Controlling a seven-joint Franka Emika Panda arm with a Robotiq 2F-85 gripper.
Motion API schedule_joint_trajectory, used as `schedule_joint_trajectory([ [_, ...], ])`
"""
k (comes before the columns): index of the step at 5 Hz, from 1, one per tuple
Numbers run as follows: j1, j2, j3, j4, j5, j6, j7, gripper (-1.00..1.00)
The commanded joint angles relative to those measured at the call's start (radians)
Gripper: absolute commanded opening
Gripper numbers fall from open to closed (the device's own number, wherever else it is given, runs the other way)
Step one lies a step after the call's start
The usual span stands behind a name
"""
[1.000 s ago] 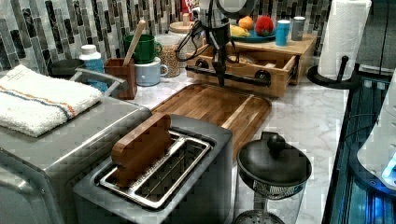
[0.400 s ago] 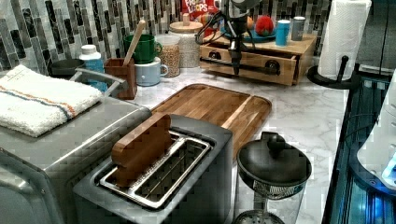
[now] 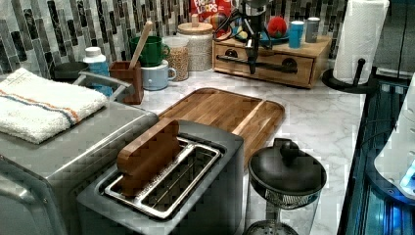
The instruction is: Close the drawer.
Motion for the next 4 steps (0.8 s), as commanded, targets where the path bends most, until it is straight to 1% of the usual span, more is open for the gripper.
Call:
schedule_joint_trajectory([
  [1, -0.131, 0.058, -0.056, 0.227, 0.053, -0.041, -0.173, -1.0],
  [4, -0.139, 0.058, -0.048, 0.228, 0.049, -0.041, -0.17, -1.0],
])
